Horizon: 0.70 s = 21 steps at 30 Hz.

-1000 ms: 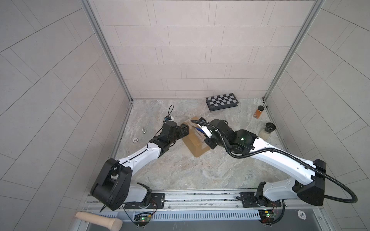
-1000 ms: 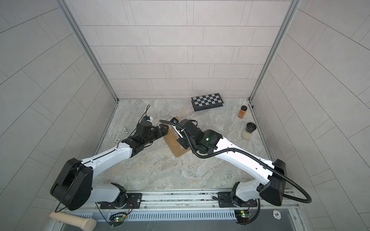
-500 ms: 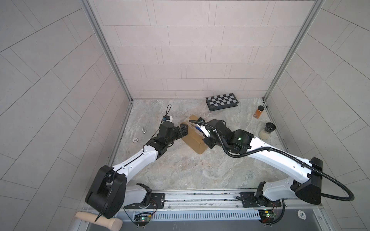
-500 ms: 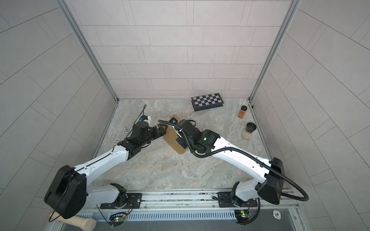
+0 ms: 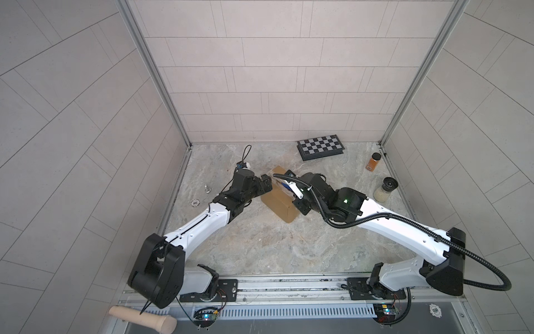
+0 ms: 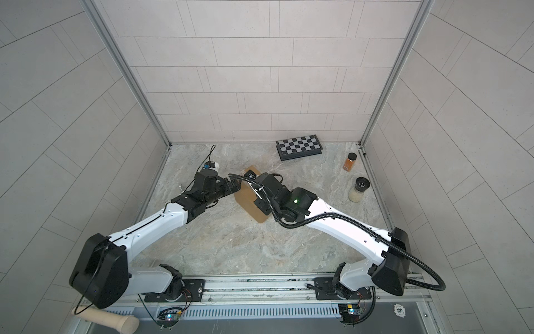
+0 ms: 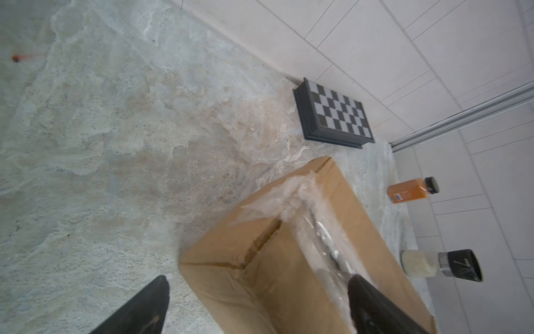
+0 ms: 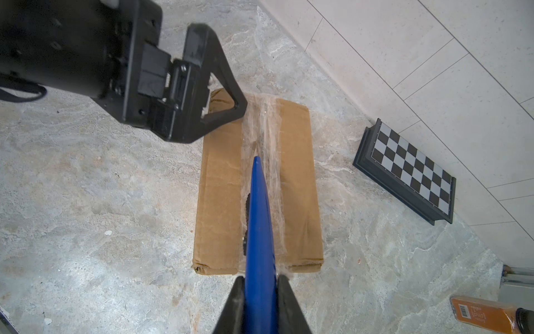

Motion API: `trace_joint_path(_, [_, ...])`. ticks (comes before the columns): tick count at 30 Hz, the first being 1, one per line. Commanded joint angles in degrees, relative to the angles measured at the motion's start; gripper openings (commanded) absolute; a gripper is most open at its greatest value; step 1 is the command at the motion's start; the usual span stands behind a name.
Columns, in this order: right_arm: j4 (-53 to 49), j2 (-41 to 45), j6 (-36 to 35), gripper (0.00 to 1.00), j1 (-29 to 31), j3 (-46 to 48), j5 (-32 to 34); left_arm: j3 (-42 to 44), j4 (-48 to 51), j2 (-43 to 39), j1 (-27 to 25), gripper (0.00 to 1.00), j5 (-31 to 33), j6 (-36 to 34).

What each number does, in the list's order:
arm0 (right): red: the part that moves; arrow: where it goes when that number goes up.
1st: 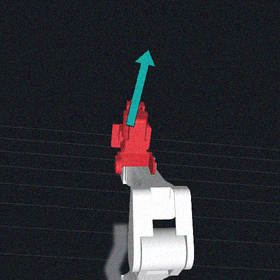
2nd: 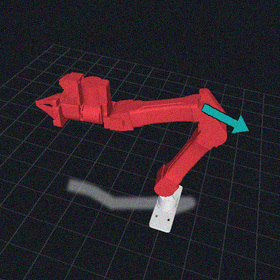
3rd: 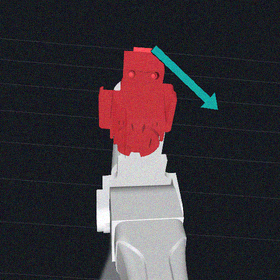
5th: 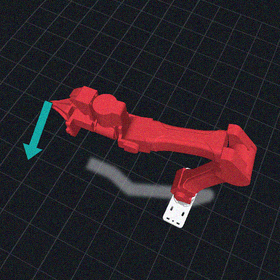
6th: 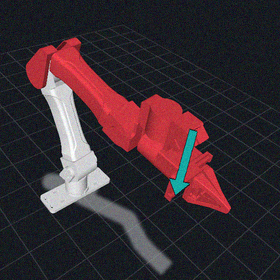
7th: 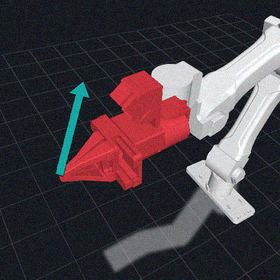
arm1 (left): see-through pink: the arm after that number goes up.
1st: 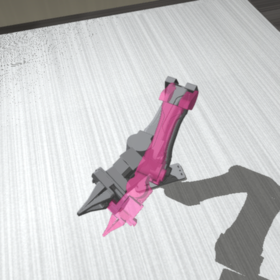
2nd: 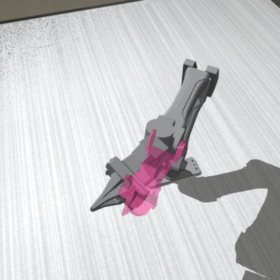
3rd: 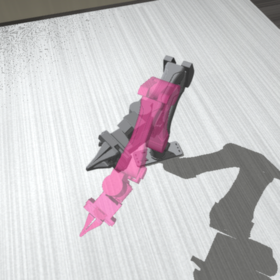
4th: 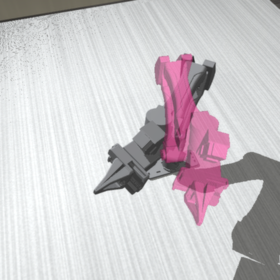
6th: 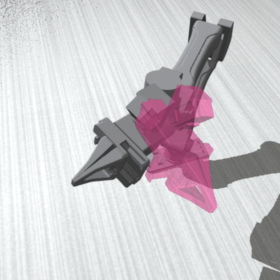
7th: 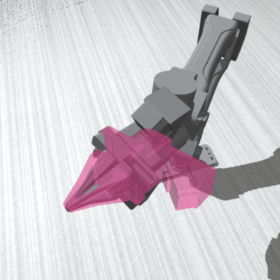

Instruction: Unpack the express box

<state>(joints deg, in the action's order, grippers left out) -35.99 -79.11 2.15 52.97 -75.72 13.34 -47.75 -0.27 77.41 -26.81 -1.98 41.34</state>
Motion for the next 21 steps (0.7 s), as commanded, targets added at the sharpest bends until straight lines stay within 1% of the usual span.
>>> trace_joint_path(1, [-2.09, 0.8, -0.45, 0.0, 0.16, 0.67, 0.69, -1.82, 5.22, 2.44, -0.36, 0.99, 3.64, -1.59])
trace_joint_path(4, [-2.63, 1.21, -0.55, 0.0, 0.12, 0.19, 1.14, -0.91, 5.66, 3.6, -0.41, 0.99, 6.03, -1.42])
trace_joint_path(7, [-3.81, 1.31, -0.88, 0.0, 0.12, -0.6, 1.79, 0.35, 4.95, 3.8, -0.41, 0.99, 6.81, -1.43])
trace_joint_path(12, [-4.09, 2.15, -1.27, 0.0, 0.12, -1.35, 1.25, 1.15, 4.16, 3.68, -0.37, 0.99, 6.81, -1.66])
trace_joint_path(21, [-3.88, 1.24, -2.12, 0.0, 0.12, -0.23, 2.29, 2.34, 2.05, 3.85, -0.38, 0.99, 5.71, -1.52])
